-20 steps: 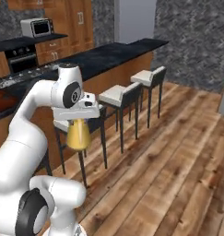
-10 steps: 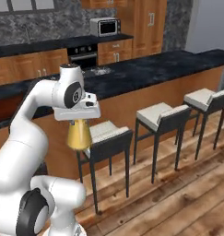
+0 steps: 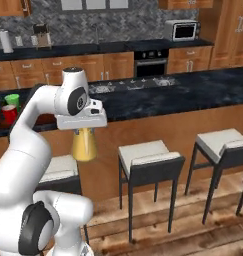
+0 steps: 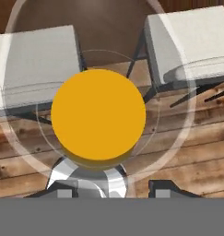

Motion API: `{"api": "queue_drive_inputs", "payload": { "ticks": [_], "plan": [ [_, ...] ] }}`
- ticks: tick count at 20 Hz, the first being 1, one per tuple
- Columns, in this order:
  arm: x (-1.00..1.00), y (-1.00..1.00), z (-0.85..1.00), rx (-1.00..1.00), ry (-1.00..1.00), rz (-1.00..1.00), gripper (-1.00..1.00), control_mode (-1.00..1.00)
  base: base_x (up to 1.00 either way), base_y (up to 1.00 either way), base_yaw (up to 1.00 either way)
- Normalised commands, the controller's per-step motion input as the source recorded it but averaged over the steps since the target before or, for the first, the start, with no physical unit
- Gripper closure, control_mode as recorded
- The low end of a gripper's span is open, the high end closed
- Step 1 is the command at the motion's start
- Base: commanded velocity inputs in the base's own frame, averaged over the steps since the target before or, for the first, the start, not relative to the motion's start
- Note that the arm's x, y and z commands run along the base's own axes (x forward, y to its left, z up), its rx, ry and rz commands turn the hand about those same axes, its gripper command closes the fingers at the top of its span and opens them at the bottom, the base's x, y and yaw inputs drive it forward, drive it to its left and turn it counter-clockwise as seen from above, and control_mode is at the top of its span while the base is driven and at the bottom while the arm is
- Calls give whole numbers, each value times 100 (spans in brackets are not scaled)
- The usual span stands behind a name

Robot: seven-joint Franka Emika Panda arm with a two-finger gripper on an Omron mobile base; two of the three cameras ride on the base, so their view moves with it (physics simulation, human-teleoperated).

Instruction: There is a tray on the dining counter. Grab the cup, mug, and pitcher and place them on the tray. The pitcher may be placed next to the tray if it cannot fit the tray.

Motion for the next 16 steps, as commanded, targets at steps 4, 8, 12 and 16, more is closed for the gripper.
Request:
{"api": "queue_drive_inputs", "payload": {
  "ticks": [4, 8, 12, 16],
  "plan": [
    [0, 0, 0, 0, 0, 0, 100, 100, 37, 17, 46],
    [0, 0, 0, 0, 0, 0, 100, 100, 57, 8, 42],
    [0, 0, 0, 0, 0, 0, 100, 100, 57, 5, 37],
    [0, 0, 0, 0, 0, 0, 100, 100, 30, 1, 32]
  ]
}}
